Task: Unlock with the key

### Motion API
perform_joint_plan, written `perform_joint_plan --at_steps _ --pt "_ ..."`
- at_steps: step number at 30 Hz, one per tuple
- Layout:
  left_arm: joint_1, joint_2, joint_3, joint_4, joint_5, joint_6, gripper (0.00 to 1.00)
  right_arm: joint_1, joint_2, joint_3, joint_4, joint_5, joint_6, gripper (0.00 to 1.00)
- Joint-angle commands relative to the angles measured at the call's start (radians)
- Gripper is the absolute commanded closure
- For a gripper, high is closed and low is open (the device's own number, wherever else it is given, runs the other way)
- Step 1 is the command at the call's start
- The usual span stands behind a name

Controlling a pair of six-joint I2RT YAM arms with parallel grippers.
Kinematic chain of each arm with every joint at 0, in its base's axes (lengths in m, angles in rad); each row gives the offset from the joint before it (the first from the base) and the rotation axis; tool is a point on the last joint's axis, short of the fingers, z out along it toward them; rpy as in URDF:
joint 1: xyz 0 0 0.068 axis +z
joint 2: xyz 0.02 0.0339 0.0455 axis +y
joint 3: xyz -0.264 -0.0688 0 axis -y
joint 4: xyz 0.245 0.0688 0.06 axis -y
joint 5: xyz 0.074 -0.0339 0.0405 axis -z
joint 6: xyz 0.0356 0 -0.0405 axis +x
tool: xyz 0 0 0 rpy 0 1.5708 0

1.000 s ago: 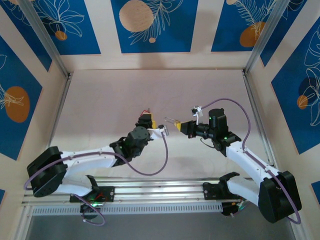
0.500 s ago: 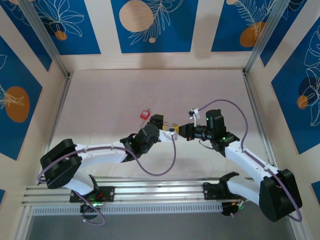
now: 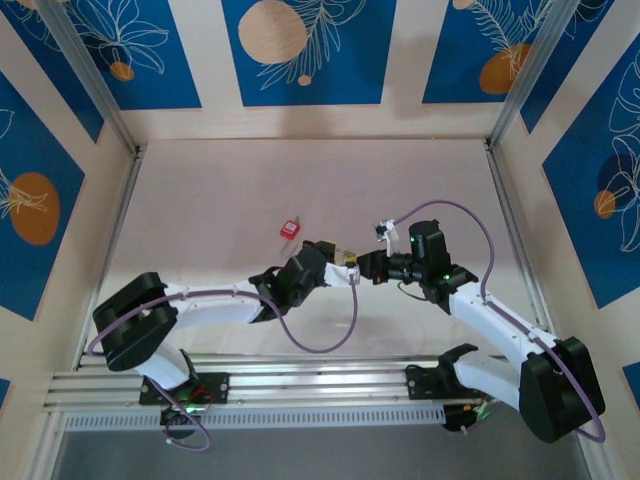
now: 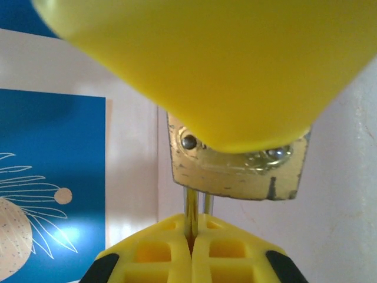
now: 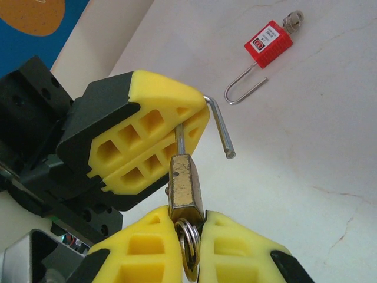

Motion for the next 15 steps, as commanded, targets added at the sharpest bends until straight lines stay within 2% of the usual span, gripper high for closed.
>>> perform_joint_plan --at_steps 1,2,3,7,13,15 --pt "-0.016 0.039 -0.005 0.123 -0.029 0.037 1.0 0.014 -0.019 0.021 0.029 -0.029 -0.004 0.92" --pt "-0.02 0.047 -0.009 0.145 -0.044 0.049 1.0 0.016 -0.019 0.019 0.033 -0.029 0.002 0.92" --pt "-0.022 0.051 -0.011 0.161 -0.056 0.052 0.93 0.015 -0.019 0.019 0.035 -0.028 0.007 0.92" --pt "-0.026 0.006 -0.016 0.108 -0.055 -0.011 0.38 0.016 -0.019 0.024 0.027 -0.008 0.018 0.93" --pt "-0.023 -0.155 -0.047 -0.017 -0.054 -0.124 0.05 0.003 -0.011 0.036 0.012 0.026 0.032 0.93" --pt "-0.024 -0.214 -0.058 -0.058 -0.069 -0.155 0.01 -0.003 -0.005 0.038 0.017 0.028 0.039 0.93"
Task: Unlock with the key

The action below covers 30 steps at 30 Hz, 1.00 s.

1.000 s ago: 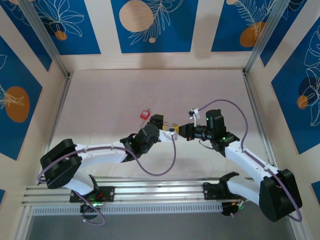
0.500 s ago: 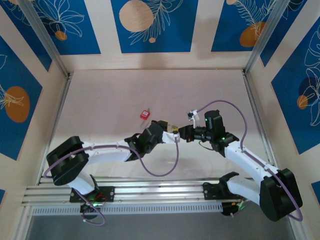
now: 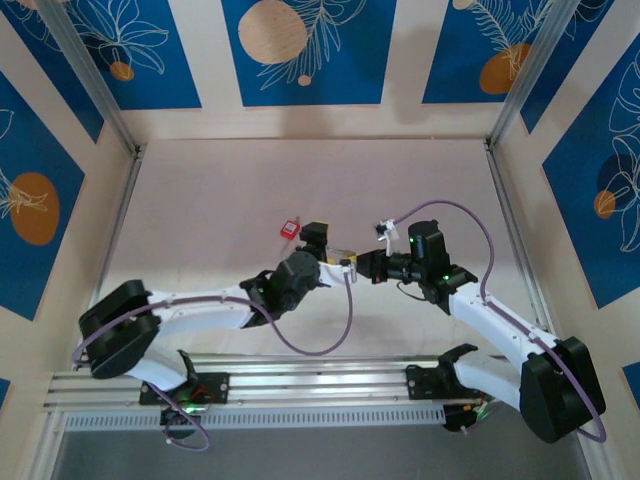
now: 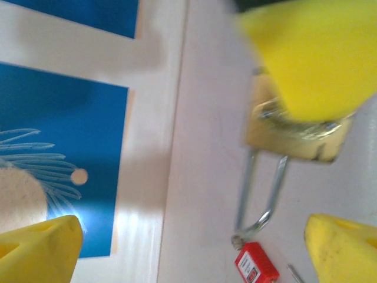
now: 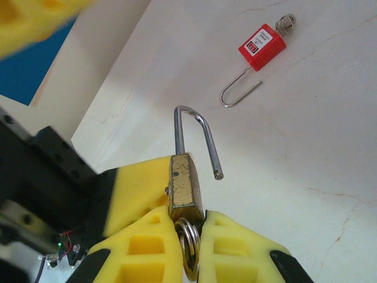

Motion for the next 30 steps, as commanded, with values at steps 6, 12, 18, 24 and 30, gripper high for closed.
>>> perform_joint_plan --at_steps 6,12,18,24,30 --pt "0.004 -0.275 -0.057 -0.105 -0.107 -0.166 0.03 -0.018 0.051 0.052 0.022 -0.006 0.033 0.93" --pt "0.005 -0.382 -0.126 -0.026 -0.183 -0.239 0.05 -0.011 0.137 0.062 0.052 0.031 0.059 0.92" --pt "0.006 -0.377 -0.147 -0.009 -0.203 -0.273 0.06 0.007 0.268 0.09 0.09 0.075 0.065 0.92" --pt "0.006 -0.364 -0.156 0.024 -0.202 -0.287 0.06 0.023 0.367 0.096 0.152 0.085 0.083 0.93" --pt "0.006 -0.36 -0.169 0.055 -0.205 -0.293 0.07 0.073 0.422 0.096 0.141 0.182 0.064 0.93"
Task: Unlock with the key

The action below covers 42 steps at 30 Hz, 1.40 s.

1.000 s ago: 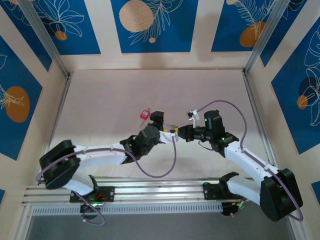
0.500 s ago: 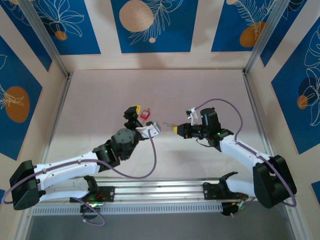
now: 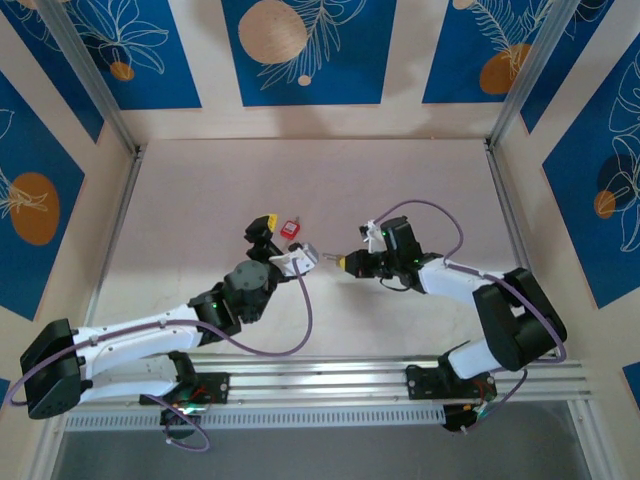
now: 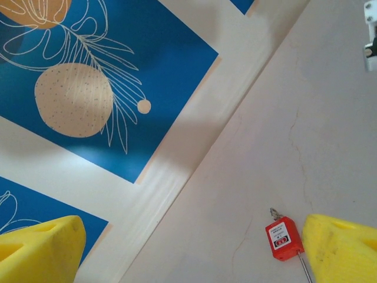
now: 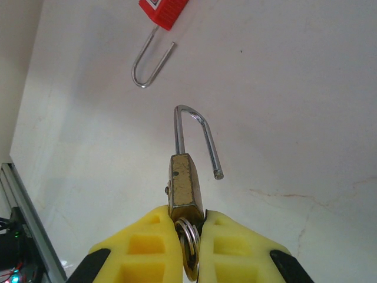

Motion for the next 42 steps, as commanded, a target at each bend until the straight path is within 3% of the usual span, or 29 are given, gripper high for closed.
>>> perform_joint_plan --at_steps 1,29,42 --pt "0.004 0.008 -0.015 0.056 -0.019 -0.027 0.07 0.027 0.021 0.021 0.03 0.069 -0.008 0.93" --pt "0.0 0.009 -0.032 0.073 -0.026 -0.015 0.1 0.122 0.077 -0.079 0.131 0.044 0.027 0.93" --pt "-0.01 0.034 -0.028 0.063 -0.017 -0.042 0.1 0.094 0.137 -0.09 0.208 -0.077 0.119 0.93"
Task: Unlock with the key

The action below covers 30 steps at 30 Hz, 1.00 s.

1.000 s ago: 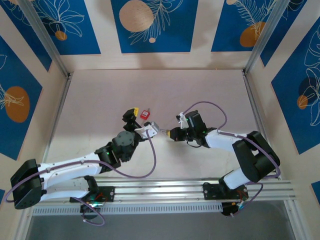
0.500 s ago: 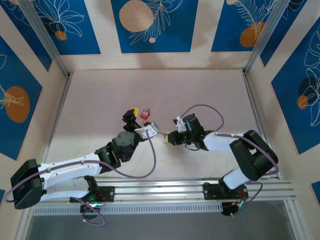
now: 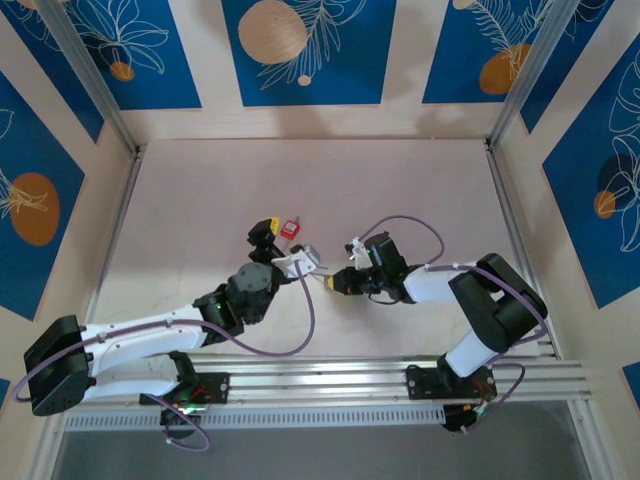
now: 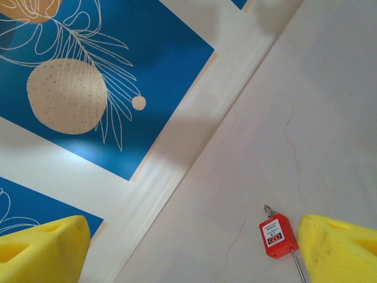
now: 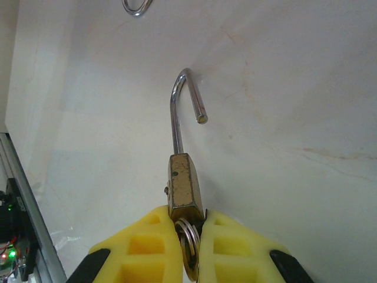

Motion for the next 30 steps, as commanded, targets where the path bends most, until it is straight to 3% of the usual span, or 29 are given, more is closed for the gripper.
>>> perform_joint_plan --at_steps 1,8,20,30 --pt "-0.01 0.002 -0.006 0.018 -0.011 -0.038 0.1 -0.013 0.011 -0.023 0.041 -0.056 0.046 0.93" --pt "-0.017 0.011 -0.013 0.024 -0.012 -0.05 0.1 -0.035 0.088 -0.014 0.056 -0.092 0.122 0.91" --pt "-0.021 0.023 -0.011 0.026 -0.012 -0.052 0.1 -0.04 0.129 -0.002 0.005 0.014 0.238 0.87" --pt "-0.027 0.018 -0.012 0.026 -0.013 -0.053 0.1 -0.044 0.15 0.021 -0.066 0.038 0.305 0.75"
